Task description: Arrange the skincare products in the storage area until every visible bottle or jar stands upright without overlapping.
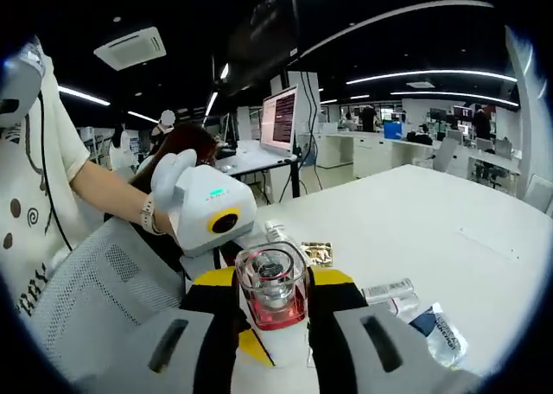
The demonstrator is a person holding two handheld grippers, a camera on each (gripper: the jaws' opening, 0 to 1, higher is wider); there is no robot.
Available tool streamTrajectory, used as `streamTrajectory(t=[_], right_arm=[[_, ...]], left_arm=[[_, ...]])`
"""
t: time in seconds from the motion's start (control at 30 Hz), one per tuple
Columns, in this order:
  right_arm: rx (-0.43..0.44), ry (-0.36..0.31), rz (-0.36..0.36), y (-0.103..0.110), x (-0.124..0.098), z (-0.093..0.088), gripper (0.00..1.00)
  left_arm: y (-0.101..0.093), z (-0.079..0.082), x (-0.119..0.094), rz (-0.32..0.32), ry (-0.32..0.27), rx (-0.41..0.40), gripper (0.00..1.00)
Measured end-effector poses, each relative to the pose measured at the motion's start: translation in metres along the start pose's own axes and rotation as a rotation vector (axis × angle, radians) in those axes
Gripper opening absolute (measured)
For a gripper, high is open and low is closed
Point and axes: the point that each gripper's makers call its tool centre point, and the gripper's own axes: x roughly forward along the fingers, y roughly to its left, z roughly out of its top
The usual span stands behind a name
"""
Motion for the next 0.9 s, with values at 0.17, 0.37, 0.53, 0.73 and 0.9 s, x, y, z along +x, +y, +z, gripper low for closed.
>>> streamTrajectory(t=[0.17,0.37,0.53,0.73,0.9], right_arm=[[-0.018,0.015,-0.046,-0.010,-0.002,-0.001,0.28],[-0.022,0.022,-0.065,-0.017,-0.005,-0.001,0.28],[-0.022,0.021,-0.063,-0.024,-0.006,-0.002,0.28],[-0.017,0.011,-0.053,-0.032,-0.007,-0.001,0.28],[-0.020,0.010,-0.032,-0.040,-0.006,0.000,0.27]], left_arm=[[0.004,0.004,0.006,0.005,-0.002,0.002,0.28],[0.009,0.007,0.011,0.010,-0.002,0.002,0.28],[0.011,0.011,0.015,0.014,-0.004,0.001,0.28],[0.018,0.014,0.020,0.019,-0.008,-0.005,0.28],[0.026,0.016,0.024,0.029,-0.008,-0.012,0.28]])
